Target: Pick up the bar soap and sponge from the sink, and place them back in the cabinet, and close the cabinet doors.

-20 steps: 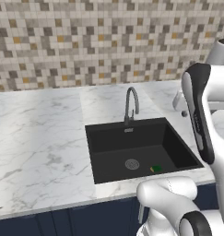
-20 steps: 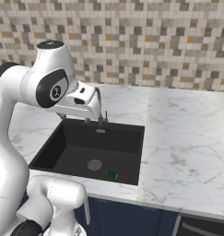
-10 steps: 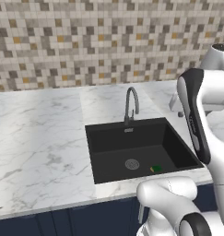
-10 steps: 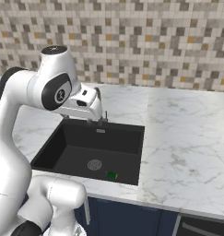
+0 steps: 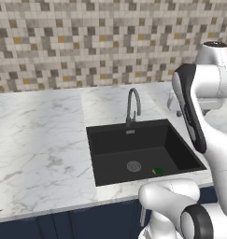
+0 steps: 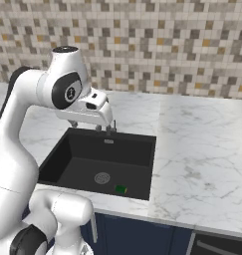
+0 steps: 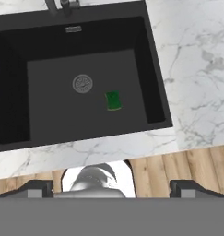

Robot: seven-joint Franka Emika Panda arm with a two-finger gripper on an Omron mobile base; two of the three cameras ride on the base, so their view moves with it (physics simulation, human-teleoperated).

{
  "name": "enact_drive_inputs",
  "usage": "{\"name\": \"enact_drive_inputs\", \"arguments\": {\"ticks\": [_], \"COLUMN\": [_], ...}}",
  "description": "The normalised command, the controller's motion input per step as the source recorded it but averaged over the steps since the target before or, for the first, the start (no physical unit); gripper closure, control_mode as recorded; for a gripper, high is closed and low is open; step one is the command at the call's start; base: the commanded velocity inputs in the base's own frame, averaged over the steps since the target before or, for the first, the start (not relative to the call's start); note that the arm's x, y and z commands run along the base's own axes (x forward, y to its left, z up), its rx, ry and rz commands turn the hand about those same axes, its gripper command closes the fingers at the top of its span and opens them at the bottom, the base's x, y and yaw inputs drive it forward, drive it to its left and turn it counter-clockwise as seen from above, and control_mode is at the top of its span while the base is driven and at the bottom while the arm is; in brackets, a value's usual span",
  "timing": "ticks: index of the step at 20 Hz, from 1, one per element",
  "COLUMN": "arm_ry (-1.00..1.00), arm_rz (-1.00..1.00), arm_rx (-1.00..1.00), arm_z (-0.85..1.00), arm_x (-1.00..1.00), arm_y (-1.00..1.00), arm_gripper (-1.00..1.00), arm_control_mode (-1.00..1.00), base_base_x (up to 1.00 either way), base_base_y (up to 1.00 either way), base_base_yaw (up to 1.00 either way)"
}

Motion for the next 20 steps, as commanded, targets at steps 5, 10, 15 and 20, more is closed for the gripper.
{"name": "enact_drive_inputs", "arguments": {"ticks": [5,10,15,20], "arm_ry": [0.12,0.08,0.11,0.08], "arm_rz": [0.0,0.0,0.0,0.05], "arm_rx": [-0.02,-0.07,-0.11,-0.05], "arm_z": [0.0,0.0,0.0,0.0], "arm_x": [0.14,0.22,0.17,0.25], "arm_y": [0.0,0.0,0.01,0.22], "arm_gripper": [-1.0,-1.0,-1.0,-1.0], "arm_control_mode": [-1.0,-1.0,-1.0,-1.0], "base_base_x": [0.0,0.0,0.0,0.0], "base_base_y": [0.0,0.0,0.0,0.0], "base_base_yaw": [0.0,0.0,0.0,0.0]}}
